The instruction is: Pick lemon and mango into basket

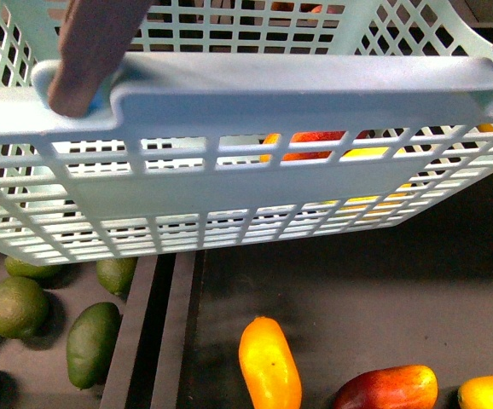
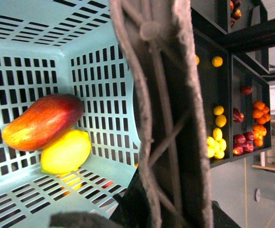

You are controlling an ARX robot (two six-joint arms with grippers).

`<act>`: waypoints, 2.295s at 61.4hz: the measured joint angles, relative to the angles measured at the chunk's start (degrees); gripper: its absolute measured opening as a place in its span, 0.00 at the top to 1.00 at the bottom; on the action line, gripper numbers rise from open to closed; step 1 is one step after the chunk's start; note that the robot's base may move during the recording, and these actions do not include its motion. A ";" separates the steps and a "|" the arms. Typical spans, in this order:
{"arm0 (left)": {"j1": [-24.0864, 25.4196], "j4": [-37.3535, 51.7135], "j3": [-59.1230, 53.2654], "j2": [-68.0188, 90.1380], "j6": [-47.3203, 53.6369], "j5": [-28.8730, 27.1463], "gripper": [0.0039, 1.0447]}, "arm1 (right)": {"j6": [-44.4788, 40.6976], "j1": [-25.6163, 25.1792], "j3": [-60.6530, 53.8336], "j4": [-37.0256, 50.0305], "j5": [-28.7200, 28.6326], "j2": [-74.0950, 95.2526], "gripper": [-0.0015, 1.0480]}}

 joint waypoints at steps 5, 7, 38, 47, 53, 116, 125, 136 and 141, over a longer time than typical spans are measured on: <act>0.07 0.00 0.00 0.00 0.31 -0.52 0.96 | 0.00 0.00 0.00 0.00 0.00 -0.04 0.08; 0.15 0.00 0.00 0.00 0.52 -0.59 0.96 | 0.00 0.00 0.00 0.00 -0.02 -0.02 0.08; 0.15 0.00 -0.09 0.02 0.31 0.07 0.96 | -0.04 0.00 0.00 -0.04 -0.04 -0.22 0.08; 0.28 0.00 -0.09 0.00 0.50 -0.42 0.96 | -0.04 0.00 0.00 -0.02 -0.04 -0.20 0.08; 0.28 0.00 -0.09 0.02 0.59 -0.22 0.96 | -0.04 0.00 0.00 -0.07 -0.17 -0.15 0.08; 11.67 18.45 -5.77 16.09 -36.20 -35.87 0.96 | -0.07 -0.11 -0.04 -0.07 -0.15 -0.15 0.08; 14.05 19.45 -0.83 22.38 -36.57 -32.44 0.96 | -0.07 -0.11 -0.04 -0.07 -0.17 -0.15 0.08; 16.65 20.70 3.54 29.24 -35.58 -33.00 0.96 | -0.09 -0.11 -0.04 -0.07 -0.17 -0.15 0.08; 17.33 21.92 3.50 31.12 -35.93 -33.11 0.96 | -0.09 -0.11 -0.04 -0.07 -0.15 -0.15 0.08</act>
